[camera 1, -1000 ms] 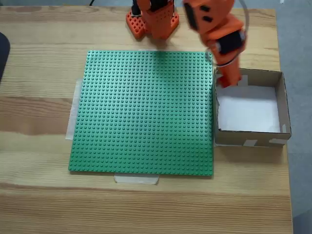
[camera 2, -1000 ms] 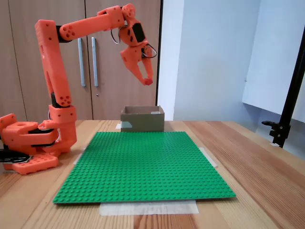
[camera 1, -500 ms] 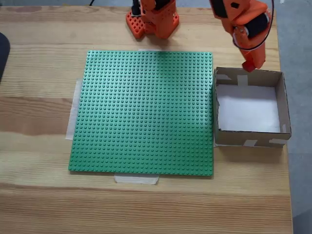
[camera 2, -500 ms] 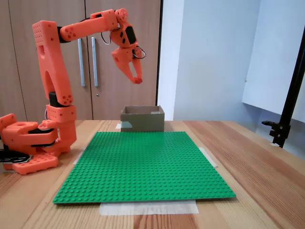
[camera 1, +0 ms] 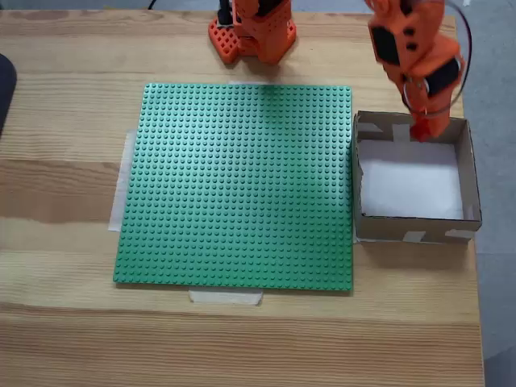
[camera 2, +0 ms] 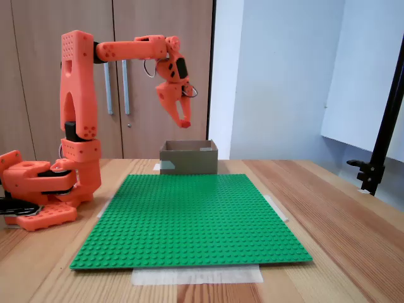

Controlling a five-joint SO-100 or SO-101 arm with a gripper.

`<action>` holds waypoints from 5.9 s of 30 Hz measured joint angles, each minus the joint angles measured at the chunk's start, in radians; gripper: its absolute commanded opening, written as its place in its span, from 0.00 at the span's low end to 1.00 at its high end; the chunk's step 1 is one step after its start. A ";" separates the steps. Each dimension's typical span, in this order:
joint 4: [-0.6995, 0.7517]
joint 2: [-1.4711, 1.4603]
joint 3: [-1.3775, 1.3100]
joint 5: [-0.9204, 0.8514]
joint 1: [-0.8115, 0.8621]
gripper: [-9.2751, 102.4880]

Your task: Pick the red lego block and put it in the box.

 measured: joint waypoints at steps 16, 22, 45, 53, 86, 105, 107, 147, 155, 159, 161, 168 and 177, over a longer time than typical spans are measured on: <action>-0.018 -0.209 -0.100 0.012 0.040 0.12; -0.005 -0.210 -0.129 0.012 0.043 0.13; 0.035 -0.210 -0.130 0.040 0.041 0.20; 0.051 -0.210 -0.130 0.048 0.041 0.23; -0.262 0.758 0.833 -0.107 0.298 0.08; -0.336 1.203 1.226 -0.144 0.692 0.08; -0.339 1.244 1.275 -0.152 0.733 0.08; -0.425 1.621 1.775 -0.170 0.873 0.08; -0.411 1.667 1.833 -0.164 0.873 0.08; -0.403 1.712 1.858 -0.163 0.873 0.08; -0.403 1.704 1.871 -0.166 0.873 0.08; -0.417 1.712 1.914 -0.173 0.873 0.08; -0.437 1.712 1.965 -0.173 0.873 0.08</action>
